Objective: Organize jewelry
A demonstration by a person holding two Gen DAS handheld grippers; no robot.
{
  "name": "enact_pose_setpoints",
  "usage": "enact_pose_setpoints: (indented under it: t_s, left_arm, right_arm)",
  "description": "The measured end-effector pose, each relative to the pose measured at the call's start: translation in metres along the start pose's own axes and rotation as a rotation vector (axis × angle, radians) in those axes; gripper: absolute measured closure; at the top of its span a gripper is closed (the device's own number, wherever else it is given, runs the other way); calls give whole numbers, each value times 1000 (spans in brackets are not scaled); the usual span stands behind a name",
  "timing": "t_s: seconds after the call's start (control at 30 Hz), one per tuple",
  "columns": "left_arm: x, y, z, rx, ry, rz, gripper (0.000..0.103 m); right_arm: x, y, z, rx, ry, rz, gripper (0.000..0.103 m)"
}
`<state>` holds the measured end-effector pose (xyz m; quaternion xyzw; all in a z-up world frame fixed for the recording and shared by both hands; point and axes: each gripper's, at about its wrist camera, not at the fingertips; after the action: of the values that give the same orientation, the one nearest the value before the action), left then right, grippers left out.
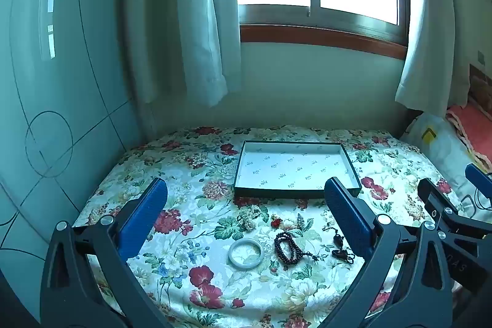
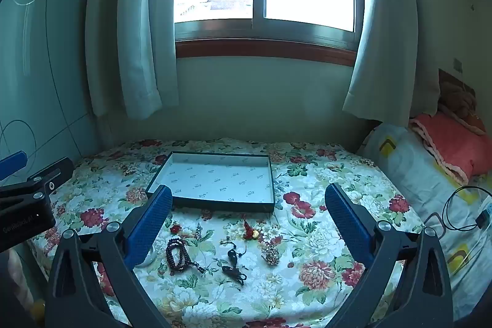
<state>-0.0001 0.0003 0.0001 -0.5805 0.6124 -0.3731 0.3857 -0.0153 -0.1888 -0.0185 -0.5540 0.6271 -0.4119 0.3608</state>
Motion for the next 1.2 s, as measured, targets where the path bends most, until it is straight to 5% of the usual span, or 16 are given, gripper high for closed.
enact_pose_setpoints:
  t_s: [1.2]
  left_arm:
    - [0,-1,0,-6,-3,8,2]
  right_arm:
    - [-2,1,0,-4,-7,1,4]
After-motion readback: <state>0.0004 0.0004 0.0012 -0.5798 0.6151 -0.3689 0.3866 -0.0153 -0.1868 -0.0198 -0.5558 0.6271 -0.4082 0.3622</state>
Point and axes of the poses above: each gripper's, at about its wrist camera, not at the fingertips, and z roughly the way its jaws point, x to its right, y to its underside, and after that the axes turned 4 degrees about x, right-handed
